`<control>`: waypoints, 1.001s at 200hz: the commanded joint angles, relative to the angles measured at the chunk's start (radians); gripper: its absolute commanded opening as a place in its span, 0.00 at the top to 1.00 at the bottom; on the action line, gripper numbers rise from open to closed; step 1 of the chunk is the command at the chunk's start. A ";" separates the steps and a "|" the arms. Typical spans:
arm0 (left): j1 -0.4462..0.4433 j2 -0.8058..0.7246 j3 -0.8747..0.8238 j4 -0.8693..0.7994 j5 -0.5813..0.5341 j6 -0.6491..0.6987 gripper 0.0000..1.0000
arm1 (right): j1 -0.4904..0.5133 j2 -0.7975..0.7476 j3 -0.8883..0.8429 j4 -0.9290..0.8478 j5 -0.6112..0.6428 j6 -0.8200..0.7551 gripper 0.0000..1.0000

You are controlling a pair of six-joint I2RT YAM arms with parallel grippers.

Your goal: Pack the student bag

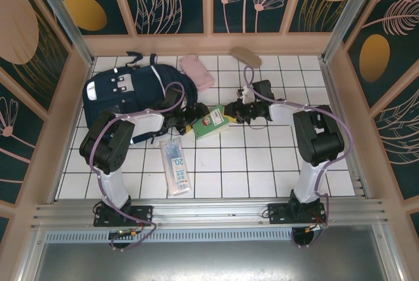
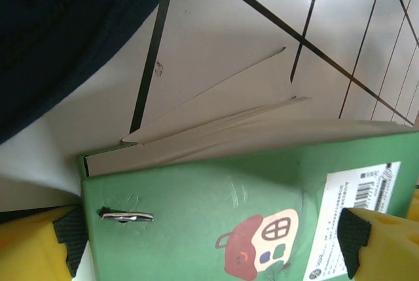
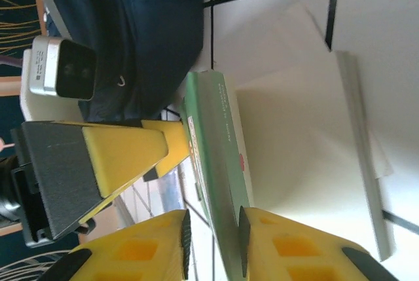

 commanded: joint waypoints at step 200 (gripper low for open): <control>0.038 0.054 -0.153 0.283 0.244 -0.147 0.17 | -0.093 0.001 -0.233 0.542 -0.201 0.452 1.00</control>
